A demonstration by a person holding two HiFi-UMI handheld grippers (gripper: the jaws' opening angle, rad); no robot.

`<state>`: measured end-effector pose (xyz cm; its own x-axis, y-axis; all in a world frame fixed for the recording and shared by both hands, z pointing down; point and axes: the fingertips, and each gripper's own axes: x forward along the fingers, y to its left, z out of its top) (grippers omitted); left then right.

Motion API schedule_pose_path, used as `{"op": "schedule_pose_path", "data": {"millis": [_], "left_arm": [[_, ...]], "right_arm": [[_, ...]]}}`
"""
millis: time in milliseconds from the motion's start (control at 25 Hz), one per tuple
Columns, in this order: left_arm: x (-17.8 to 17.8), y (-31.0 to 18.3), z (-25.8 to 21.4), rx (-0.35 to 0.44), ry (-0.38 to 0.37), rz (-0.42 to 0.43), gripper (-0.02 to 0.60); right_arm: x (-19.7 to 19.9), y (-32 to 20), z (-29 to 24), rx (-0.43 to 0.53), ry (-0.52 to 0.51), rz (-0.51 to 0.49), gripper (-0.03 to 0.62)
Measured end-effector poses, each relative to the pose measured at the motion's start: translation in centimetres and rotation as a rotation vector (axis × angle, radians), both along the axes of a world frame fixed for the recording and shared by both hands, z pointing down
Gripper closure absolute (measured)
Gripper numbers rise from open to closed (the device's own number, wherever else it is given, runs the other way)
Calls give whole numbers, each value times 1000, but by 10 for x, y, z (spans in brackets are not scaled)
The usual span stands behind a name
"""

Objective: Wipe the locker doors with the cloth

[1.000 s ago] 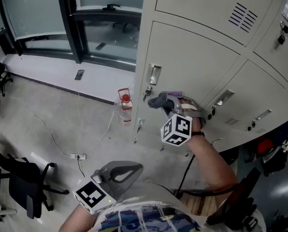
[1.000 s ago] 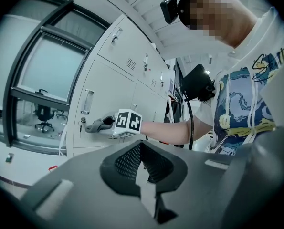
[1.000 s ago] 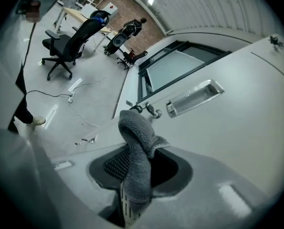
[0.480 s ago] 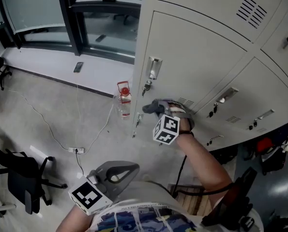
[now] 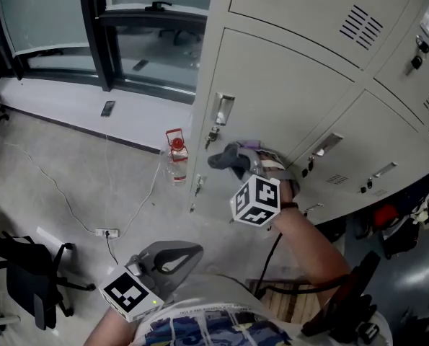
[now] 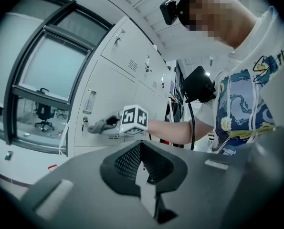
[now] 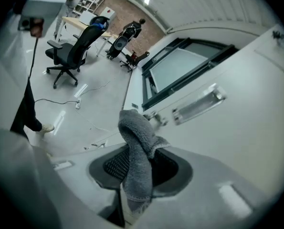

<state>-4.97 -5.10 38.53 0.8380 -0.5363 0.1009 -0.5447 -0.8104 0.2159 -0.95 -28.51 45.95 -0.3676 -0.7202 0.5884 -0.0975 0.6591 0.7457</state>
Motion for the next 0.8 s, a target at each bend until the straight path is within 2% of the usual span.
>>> {"op": "schedule_pose_path", "data": {"millis": [240, 400, 560, 800], "left_arm": [[1, 2, -5, 30, 15, 36, 580], [-2, 6, -8, 37, 13, 43, 580], [-7, 10, -8, 25, 24, 41, 580], [-13, 11, -8, 20, 25, 23, 580]], "right_arm": [[-14, 6, -169, 317, -135, -28, 479], [-16, -9, -240, 455, -172, -3, 479], [-22, -24, -270, 510, -186, 24, 479], [-31, -35, -239, 494, -149, 8, 479]]}}
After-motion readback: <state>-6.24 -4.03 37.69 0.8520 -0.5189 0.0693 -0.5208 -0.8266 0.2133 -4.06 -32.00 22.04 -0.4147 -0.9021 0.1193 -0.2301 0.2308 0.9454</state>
